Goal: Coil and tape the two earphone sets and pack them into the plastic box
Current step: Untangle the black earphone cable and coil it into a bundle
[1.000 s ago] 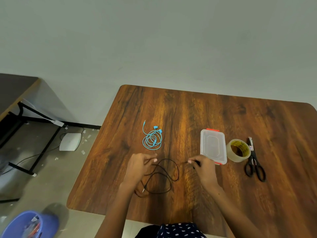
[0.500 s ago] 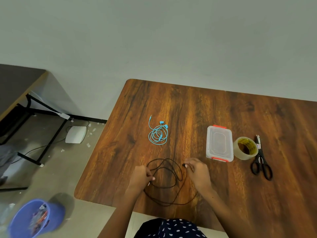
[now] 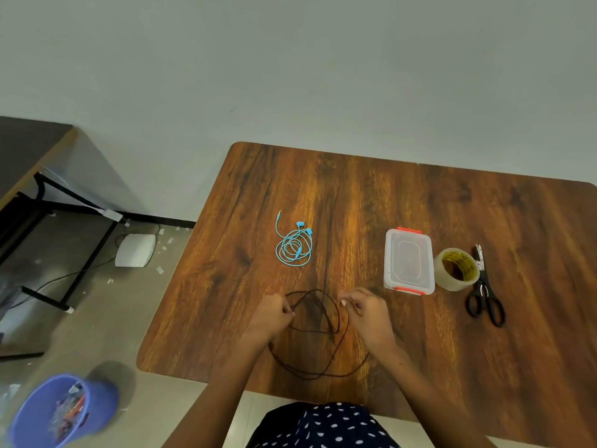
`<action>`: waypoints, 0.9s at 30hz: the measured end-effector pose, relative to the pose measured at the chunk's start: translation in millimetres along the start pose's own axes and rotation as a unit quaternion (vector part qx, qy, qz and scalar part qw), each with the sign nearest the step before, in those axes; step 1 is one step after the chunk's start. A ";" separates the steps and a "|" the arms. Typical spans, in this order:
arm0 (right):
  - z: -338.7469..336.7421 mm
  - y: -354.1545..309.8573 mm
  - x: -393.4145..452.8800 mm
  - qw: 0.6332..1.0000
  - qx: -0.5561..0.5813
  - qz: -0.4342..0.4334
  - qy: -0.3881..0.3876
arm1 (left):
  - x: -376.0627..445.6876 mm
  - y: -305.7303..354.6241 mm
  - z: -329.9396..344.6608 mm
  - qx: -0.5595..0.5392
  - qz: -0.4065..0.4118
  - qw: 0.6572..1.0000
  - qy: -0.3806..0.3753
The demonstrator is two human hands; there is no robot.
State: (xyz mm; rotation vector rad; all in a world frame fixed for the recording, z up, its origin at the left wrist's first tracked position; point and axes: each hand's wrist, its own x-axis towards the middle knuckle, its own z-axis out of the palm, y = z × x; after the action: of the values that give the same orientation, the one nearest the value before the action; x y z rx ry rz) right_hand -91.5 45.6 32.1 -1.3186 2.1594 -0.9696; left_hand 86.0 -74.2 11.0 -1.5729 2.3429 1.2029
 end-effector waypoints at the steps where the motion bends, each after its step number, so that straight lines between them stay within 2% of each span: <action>1: -1.3 -3.8 1.3 1.000 0.006 -0.012 0.007 | -0.3 4.2 -6.8 -0.019 0.010 1.000 0.005; 5: -8.5 -26.4 9.7 0.997 0.020 -0.073 0.018 | -8.5 24.3 -35.1 -0.119 0.062 0.991 0.028; 8: -12.5 -44.5 16.7 0.993 0.021 -0.120 -0.003 | -14.9 39.3 -51.7 -0.201 0.100 0.974 0.019; 14: -20.4 -62.9 34.1 0.988 -0.002 -0.144 -0.052 | -20.4 53.9 -69.0 -0.297 0.143 0.944 -0.010; 21: -34.3 -69.2 49.2 0.985 0.038 -0.169 0.026 | -26.5 65.2 -71.8 -0.337 0.171 0.925 0.039; 25: -37.5 -71.5 52.4 0.980 0.050 -0.190 0.036 | -28.1 73.0 -73.4 -0.394 0.153 0.906 -0.024; 27: -38.2 -71.6 53.3 0.980 0.069 -0.184 0.038 | -29.5 77.4 -74.9 -0.434 0.154 0.886 -0.057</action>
State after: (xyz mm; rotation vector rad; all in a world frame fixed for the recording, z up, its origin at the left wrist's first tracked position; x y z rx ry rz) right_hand -99.0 -10.5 110.9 -1.6699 1.8954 -1.3054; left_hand 62.9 -86.6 119.6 -1.2003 2.1170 2.5940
